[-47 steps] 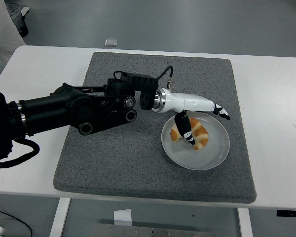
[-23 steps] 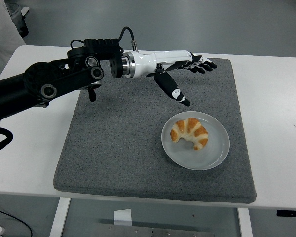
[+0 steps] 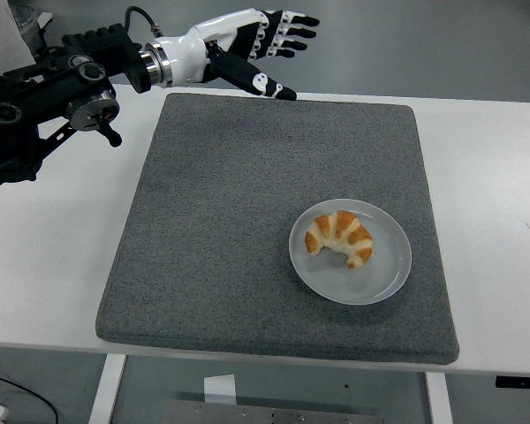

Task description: Place the bread on the plate

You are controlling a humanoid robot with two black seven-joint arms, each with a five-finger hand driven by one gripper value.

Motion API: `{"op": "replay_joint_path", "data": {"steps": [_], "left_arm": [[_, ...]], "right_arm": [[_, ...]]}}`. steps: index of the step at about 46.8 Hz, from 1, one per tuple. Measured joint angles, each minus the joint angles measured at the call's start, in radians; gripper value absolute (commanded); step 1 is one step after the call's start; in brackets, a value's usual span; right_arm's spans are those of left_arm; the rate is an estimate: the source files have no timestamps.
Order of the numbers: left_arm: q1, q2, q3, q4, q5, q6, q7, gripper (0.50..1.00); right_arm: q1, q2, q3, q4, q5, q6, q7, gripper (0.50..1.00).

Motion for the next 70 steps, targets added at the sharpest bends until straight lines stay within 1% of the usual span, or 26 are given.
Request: {"op": "replay_joint_path", "data": {"steps": [4,9,18,21,29,33,37,45,48,51,57,61,66,70], "left_arm": [[0.012,0.021,-0.021,0.008,-0.013,-0.003,0.0,1.0],[0.014,0.049,-0.028,0.029,-0.078,-0.006,0.0,1.0],[0.015,0.058,-0.028,0.14,-0.302,-0.022,0.004,1.0],[0.022,0.062,-0.027,0.169,-0.352,-0.033,0.005,1.0],[0.041,0.077,-0.033,0.215,-0.39,-0.057,0.005,1.0],[0.049,0.087,-0.04,0.229,-0.44,-0.064,0.01,1.0],[0.057,0.094,-0.041,0.244,-0.497,-0.065,0.017,1.0],[0.077,0.097,-0.042,0.293,-0.554,-0.064,0.02,1.0],[0.088,0.11,-0.042,0.31,-0.589,-0.064,0.023,1.0],[0.091,0.123,-0.042,0.33,-0.628,-0.069,0.037,1.0],[0.102,0.126,-0.041,0.378,-0.687,-0.08,0.076,1.0],[0.11,0.127,-0.041,0.402,-0.714,-0.088,0.085,1.0],[0.132,0.126,-0.043,0.416,-0.741,-0.123,0.093,1.0],[0.145,0.125,-0.043,0.416,-0.773,-0.13,0.112,1.0]], "right_arm": [[0.0,0.0,0.0,0.0,0.0,0.0,0.0,0.932],[0.0,0.0,0.0,0.0,0.0,0.0,0.0,0.932],[0.0,0.0,0.0,0.0,0.0,0.0,0.0,0.932],[0.0,0.0,0.0,0.0,0.0,0.0,0.0,0.932],[0.0,0.0,0.0,0.0,0.0,0.0,0.0,0.932],[0.0,0.0,0.0,0.0,0.0,0.0,0.0,0.932],[0.0,0.0,0.0,0.0,0.0,0.0,0.0,0.932],[0.0,0.0,0.0,0.0,0.0,0.0,0.0,0.932],[0.0,0.0,0.0,0.0,0.0,0.0,0.0,0.932],[0.0,0.0,0.0,0.0,0.0,0.0,0.0,0.932],[0.0,0.0,0.0,0.0,0.0,0.0,0.0,0.932],[0.0,0.0,0.0,0.0,0.0,0.0,0.0,0.932],[0.0,0.0,0.004,0.001,0.003,0.002,0.0,0.932],[0.0,0.0,0.005,0.001,0.004,0.003,0.0,0.932]]}}
